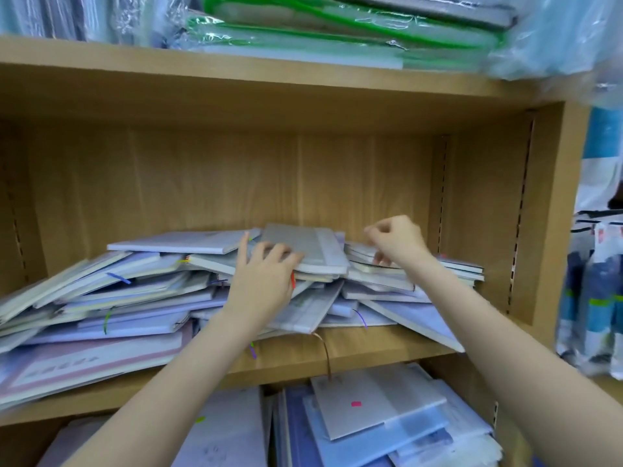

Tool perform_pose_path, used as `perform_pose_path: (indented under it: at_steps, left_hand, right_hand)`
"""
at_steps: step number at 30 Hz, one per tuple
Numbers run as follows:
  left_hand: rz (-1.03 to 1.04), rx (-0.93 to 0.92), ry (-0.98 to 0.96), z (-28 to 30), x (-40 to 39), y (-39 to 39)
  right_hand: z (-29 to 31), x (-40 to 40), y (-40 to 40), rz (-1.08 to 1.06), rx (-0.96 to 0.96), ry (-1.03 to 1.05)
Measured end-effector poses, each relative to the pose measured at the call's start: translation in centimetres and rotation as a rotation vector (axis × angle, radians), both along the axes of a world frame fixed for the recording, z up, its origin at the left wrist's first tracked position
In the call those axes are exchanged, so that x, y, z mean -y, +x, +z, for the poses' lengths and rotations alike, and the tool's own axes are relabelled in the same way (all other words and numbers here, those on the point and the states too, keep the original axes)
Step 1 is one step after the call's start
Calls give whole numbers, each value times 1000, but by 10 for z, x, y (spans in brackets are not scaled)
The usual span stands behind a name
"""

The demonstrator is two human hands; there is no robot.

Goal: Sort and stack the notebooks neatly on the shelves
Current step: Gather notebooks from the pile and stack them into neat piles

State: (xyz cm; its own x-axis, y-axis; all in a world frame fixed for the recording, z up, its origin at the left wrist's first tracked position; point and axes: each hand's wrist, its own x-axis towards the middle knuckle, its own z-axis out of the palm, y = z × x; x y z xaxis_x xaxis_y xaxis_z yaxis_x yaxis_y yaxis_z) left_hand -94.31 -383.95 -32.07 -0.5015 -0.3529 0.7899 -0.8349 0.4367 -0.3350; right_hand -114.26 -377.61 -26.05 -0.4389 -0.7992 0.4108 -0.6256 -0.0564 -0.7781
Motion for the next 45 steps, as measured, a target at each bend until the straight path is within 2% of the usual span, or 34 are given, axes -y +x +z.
perform_pose_path:
  at_steps: [2, 6, 8, 10, 12, 15, 18, 20, 22, 27, 30, 33, 35, 37, 39, 41, 42, 43, 45]
  left_hand:
    - [4, 24, 52, 2, 0, -3]
    - [90, 84, 44, 2, 0, -14]
    - [181, 193, 47, 7, -10, -22]
    - [247, 282, 146, 6, -10, -28]
    - [272, 217, 260, 10, -12, -33]
    - [289, 108, 317, 11, -6, -39]
    - [366, 213, 241, 11, -11, -40]
    - [366, 223, 232, 13, -14, -41]
    - [384, 190, 251, 16, -14, -42]
    - [414, 139, 260, 16, -10, -45]
    - [411, 149, 269, 12, -9, -40]
    - [442, 158, 286, 12, -11, -37]
    - [474, 149, 304, 16, -13, -37]
    - [496, 165, 315, 22, -14, -36]
    - [516, 200, 325, 26, -13, -34]
    - [539, 207, 343, 28, -11, -32]
    - [545, 192, 358, 28, -11, -33]
    - [552, 174, 372, 28, -12, -35]
    - [576, 151, 393, 25, -16, -39]
  right_hand:
    - [3, 1, -22, -42, -56, -55]
    - [-4, 19, -45, 47, -367, 320]
    - [-12, 29, -49, 108, -311, 386]
    - [-17, 38, -50, 113, -250, 371]
    - [-14, 44, -49, 62, -292, 385]
    - [-3, 43, -40, -65, -597, 349]
    - [4, 37, -28, -183, -1088, 222]
    - [5, 33, -23, -206, -1282, 157]
    - [6, 30, -26, -187, -1341, 151]
    - [23, -10, -42, -132, -1337, 148]
    - [1, -37, -47, -144, -1324, 195]
    - [-26, -45, -49, -135, -1155, 203]
    - [-31, -49, -52, -90, -864, 112]
    - [-36, -55, -55, -110, -395, -62]
    - [-42, -59, -58, -165, 234, -135]
    - [-45, -59, -56, 10, 818, -59]
    - [-46, -57, -57, 101, 984, -47]
    - [-46, -56, -57, 137, 1055, -38]
    - [-45, -49, -55, 97, 1068, -12]
